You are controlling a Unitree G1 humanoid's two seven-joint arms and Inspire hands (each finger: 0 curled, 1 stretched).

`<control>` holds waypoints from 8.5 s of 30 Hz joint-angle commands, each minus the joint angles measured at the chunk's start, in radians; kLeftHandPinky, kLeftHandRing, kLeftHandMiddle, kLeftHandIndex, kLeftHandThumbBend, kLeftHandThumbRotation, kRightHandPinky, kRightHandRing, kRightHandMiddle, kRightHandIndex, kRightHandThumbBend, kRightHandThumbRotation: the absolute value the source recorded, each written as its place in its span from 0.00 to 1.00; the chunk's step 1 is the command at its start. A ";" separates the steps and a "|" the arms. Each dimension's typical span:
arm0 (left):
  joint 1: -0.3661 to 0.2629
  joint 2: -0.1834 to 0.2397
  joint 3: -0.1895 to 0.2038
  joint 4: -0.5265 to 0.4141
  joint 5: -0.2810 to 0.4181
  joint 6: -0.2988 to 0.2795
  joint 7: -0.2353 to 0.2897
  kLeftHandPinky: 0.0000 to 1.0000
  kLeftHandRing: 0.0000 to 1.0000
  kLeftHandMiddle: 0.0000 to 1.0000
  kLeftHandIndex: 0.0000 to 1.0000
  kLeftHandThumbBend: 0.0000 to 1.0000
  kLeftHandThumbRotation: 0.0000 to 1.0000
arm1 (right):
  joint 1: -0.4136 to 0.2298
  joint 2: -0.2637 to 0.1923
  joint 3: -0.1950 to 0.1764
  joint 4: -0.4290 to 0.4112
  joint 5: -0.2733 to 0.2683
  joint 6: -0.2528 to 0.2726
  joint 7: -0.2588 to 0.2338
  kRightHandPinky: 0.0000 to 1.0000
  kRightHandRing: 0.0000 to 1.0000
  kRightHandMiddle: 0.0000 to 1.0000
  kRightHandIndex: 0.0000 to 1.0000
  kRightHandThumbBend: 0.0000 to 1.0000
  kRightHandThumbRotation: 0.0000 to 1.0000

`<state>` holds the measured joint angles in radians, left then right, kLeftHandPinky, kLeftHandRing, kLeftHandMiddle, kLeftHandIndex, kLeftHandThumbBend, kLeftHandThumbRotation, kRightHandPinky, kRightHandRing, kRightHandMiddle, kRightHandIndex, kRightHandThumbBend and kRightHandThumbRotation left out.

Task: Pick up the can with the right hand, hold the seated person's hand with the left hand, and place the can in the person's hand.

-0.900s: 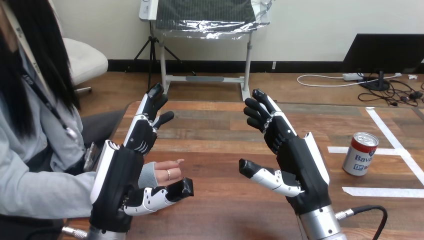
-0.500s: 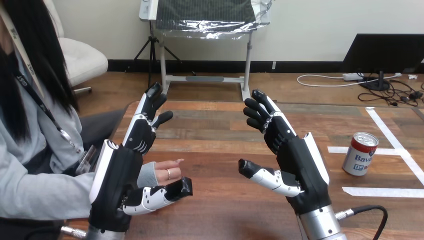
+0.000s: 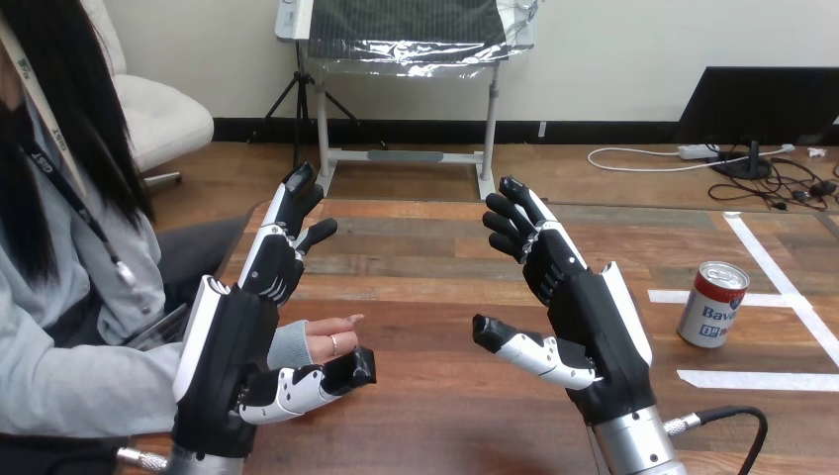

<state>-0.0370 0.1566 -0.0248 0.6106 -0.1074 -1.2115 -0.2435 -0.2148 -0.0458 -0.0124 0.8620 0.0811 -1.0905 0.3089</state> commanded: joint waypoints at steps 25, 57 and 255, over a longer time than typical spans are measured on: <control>-0.036 -0.002 0.002 -0.029 -0.024 0.007 -0.017 0.88 0.97 1.00 0.98 1.00 0.61 | -0.113 -0.052 -0.056 0.012 -0.073 -0.059 -0.098 0.92 0.91 0.93 0.93 1.00 0.55; -0.036 -0.003 0.008 -0.030 -0.049 0.005 -0.038 0.88 0.96 1.00 0.98 1.00 0.61 | -0.226 -0.121 -0.134 0.010 -0.018 -0.063 -0.161 0.89 0.90 0.91 0.93 1.00 0.46; 0.040 0.027 0.021 -0.138 -0.232 0.017 -0.213 0.91 0.99 1.00 1.00 1.00 0.59 | -0.343 -0.272 -0.162 0.415 -0.186 0.433 -0.560 0.85 0.88 0.88 0.93 1.00 0.55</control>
<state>0.0374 0.1638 -0.0068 0.5268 -0.3137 -1.1782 -0.4421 -0.4968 -0.3302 -0.1963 1.2651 -0.0865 -0.6808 -0.2442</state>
